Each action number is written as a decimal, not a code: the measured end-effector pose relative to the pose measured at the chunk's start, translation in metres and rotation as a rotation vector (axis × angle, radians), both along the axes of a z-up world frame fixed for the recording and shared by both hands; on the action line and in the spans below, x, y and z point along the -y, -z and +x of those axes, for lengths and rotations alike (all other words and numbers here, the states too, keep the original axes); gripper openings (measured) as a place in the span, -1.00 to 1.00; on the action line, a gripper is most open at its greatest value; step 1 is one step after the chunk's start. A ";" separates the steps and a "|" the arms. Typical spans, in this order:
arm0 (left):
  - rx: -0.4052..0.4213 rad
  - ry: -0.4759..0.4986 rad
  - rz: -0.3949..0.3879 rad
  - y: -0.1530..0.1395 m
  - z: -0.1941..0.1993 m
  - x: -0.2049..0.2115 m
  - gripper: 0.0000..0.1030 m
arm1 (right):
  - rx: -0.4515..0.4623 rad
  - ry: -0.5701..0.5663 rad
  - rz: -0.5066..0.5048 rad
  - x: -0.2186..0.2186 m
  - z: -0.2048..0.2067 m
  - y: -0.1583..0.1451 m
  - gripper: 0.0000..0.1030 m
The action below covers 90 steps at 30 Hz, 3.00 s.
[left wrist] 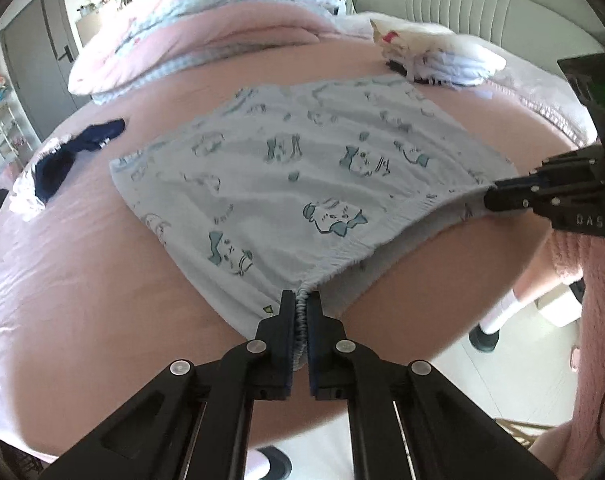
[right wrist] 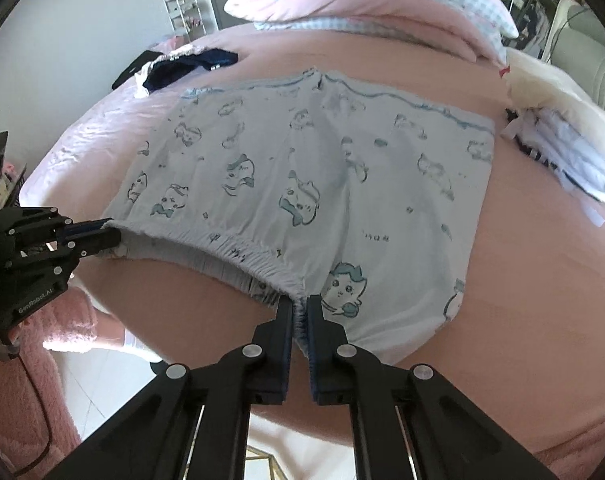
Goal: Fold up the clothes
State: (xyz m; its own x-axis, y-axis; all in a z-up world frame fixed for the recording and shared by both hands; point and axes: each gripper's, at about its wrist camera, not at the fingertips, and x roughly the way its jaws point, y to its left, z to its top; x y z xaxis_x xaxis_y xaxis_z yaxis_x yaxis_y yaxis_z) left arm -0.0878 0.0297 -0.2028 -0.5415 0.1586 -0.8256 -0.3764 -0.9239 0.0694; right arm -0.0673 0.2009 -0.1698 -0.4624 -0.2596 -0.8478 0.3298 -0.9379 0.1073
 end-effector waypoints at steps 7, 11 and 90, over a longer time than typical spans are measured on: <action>0.143 -0.030 0.189 -0.004 -0.008 0.026 -0.70 | 0.091 -0.024 0.012 0.001 -0.008 0.007 -0.89; 0.086 -0.096 0.405 -0.035 -0.010 0.055 -0.68 | 0.106 0.009 -0.117 -0.022 -0.006 -0.011 -0.85; 0.122 -0.629 0.586 -0.002 -0.037 0.128 -0.88 | 0.071 0.372 -0.150 -0.079 -0.045 -0.004 -0.35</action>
